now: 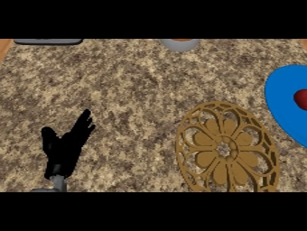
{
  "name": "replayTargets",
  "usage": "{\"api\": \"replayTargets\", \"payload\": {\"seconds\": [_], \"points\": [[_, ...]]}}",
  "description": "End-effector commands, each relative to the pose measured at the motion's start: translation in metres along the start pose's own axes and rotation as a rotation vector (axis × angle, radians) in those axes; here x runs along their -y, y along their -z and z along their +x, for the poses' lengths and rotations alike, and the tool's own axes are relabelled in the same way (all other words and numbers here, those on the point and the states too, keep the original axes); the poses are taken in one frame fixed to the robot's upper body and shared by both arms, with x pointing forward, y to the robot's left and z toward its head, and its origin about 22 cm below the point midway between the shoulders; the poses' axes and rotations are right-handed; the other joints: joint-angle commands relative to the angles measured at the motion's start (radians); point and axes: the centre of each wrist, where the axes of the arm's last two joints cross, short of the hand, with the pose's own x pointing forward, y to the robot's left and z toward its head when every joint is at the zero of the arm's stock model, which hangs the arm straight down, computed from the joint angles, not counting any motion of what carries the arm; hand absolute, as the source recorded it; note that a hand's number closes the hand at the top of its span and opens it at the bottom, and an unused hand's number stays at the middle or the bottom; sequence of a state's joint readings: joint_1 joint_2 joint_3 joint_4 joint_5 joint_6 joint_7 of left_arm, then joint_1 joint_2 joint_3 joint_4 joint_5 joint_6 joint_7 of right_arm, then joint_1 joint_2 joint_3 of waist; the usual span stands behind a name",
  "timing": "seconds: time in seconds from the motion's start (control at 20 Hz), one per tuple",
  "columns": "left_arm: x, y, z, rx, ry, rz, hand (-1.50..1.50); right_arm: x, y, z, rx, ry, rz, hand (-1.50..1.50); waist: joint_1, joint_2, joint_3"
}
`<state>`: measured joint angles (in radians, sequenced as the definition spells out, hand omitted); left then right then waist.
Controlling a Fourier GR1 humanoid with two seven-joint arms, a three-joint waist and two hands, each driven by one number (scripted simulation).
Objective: Pick the tomato from the placemat and place it in the plate
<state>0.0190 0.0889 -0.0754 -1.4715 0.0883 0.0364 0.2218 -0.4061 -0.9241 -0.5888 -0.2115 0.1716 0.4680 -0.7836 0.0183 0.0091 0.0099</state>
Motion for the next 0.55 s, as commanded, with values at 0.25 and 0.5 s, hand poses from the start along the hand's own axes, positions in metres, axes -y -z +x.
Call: {"api": "replayTargets", "payload": {"seconds": [0.25, 0.5], "points": [[-0.004, -0.007, -0.006, -0.045, -0.012, -0.001, 0.0, 0.014, -0.04, -0.019, 0.075, 0.007, 0.118, -1.5, -0.003, -0.003, -0.003], [0.007, -0.004, -0.015, -0.035, -0.015, 0.009, 0.0, 0.018, -0.054, -0.025, 0.081, -0.011, 0.122, -1.5, -0.01, -0.003, -0.003]]}}
